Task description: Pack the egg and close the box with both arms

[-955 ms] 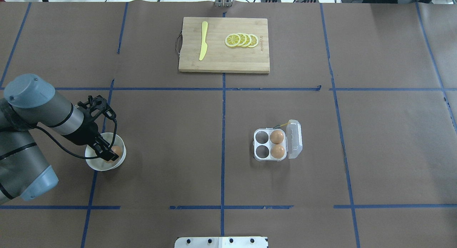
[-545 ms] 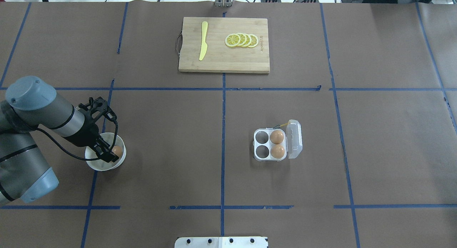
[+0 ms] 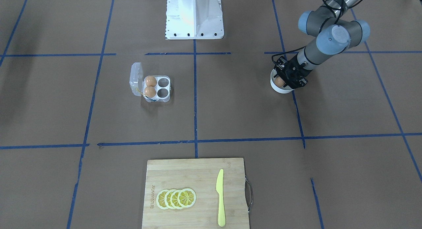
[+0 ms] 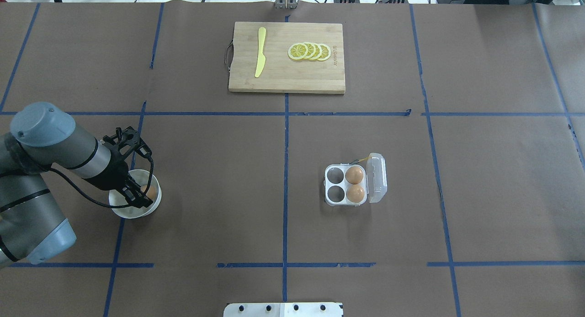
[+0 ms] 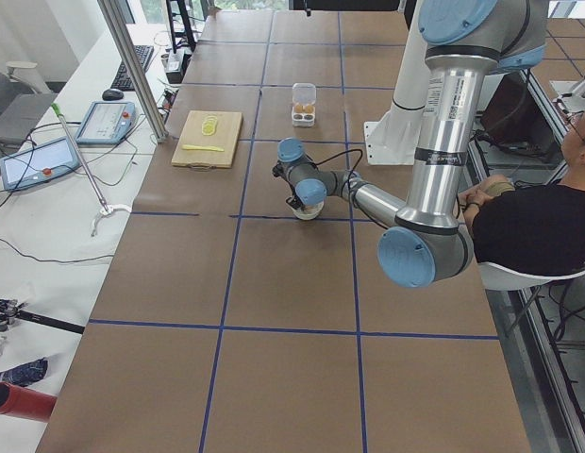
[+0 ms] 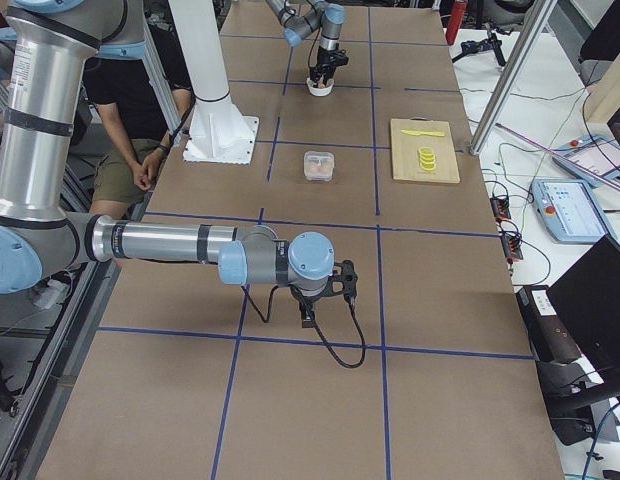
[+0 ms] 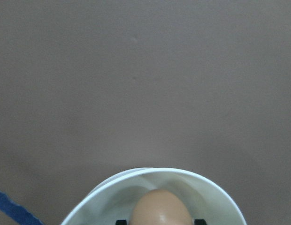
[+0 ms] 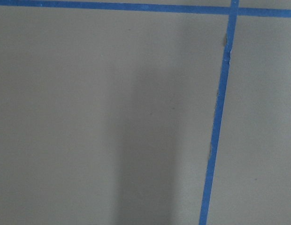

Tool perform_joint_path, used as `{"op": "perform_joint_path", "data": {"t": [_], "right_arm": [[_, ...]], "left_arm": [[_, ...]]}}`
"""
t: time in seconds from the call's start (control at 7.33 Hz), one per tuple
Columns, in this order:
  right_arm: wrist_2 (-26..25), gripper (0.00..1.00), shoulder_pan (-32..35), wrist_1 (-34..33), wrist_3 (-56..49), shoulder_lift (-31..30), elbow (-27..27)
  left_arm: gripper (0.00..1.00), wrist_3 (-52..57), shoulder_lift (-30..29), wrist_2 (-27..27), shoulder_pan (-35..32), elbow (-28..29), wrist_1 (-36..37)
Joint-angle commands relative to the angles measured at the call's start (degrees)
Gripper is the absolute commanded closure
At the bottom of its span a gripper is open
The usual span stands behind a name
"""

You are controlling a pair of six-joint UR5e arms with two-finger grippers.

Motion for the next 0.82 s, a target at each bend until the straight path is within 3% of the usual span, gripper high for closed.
{"op": "perform_joint_path", "data": {"t": [0.0, 0.68], "right_arm": [[0.00, 0.00, 0.00, 0.06, 0.00, 0.00, -0.18], [0.00, 0.00, -0.09, 0.06, 0.00, 0.00, -0.18]], "left_arm": [[1.00, -0.03, 0.01, 0.11, 0.06, -0.17, 0.04], [1.00, 0.15, 1.75, 1.07, -1.34, -8.49, 3.90]]}}
